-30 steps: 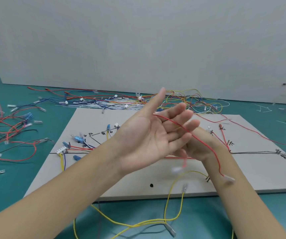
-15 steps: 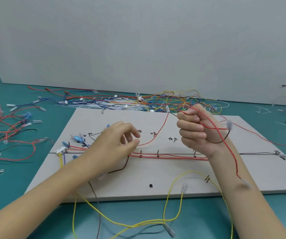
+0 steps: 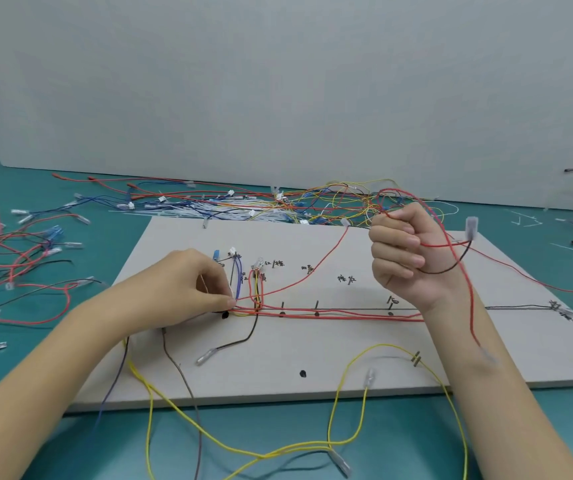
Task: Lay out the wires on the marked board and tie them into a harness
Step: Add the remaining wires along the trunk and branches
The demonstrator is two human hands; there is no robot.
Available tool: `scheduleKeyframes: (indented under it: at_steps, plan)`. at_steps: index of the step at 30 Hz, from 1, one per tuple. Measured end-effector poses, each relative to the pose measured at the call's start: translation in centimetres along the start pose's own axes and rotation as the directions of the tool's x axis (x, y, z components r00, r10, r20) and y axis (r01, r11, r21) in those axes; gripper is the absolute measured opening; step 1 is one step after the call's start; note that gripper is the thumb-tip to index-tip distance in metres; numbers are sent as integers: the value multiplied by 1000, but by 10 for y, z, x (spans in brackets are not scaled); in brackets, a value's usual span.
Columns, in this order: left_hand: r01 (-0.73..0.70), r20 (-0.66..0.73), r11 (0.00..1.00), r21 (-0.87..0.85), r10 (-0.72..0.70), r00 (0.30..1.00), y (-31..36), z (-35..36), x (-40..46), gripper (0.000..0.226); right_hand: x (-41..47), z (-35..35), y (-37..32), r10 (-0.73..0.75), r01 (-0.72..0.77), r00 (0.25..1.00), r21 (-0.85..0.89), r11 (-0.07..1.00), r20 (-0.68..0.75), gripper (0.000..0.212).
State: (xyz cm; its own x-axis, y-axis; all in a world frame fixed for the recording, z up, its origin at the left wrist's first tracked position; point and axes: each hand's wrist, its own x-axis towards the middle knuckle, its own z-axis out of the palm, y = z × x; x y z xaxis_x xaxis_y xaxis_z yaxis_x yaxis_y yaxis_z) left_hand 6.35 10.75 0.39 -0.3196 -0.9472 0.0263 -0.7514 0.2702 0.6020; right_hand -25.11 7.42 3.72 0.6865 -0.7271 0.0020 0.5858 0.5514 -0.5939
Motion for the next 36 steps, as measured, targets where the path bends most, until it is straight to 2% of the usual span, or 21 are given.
scheduleKeyframes:
  at_steps: [3,8,13,16,19,24,28,33,36]
  plan:
    - [-23,-41,1000,6,24,999,2,1,-1,12,-1,-4,-1,-99,101,989,14,995,-111,27]
    - [-54,-35,998,26,55,998,5,3,-1,13,0,-14,0,-234,286,901,93,954,-366,25]
    - [-88,-2,995,-35,88,996,12,14,-3,13,1,-15,2,-261,349,846,112,931,-464,20]
    - [-143,-70,989,-24,141,988,15,21,-3,12,3,-13,3,-265,355,805,74,932,-531,18]
    - [-256,-161,966,-19,250,955,22,34,-4,6,3,-10,6,-301,386,756,25,922,-581,16]
    - [-353,-179,934,58,358,916,33,52,-3,4,-3,-12,8,-334,279,693,-189,942,-639,23]
    - [-386,-160,915,117,401,902,40,57,0,9,-6,-16,11,-398,189,600,-361,913,-694,28]
    - [-396,-47,898,189,412,910,48,63,7,21,-2,-17,22,-444,120,496,-447,886,-746,29]
    - [-395,-11,897,199,406,914,52,65,12,25,1,-15,25,-438,107,472,-443,890,-765,30]
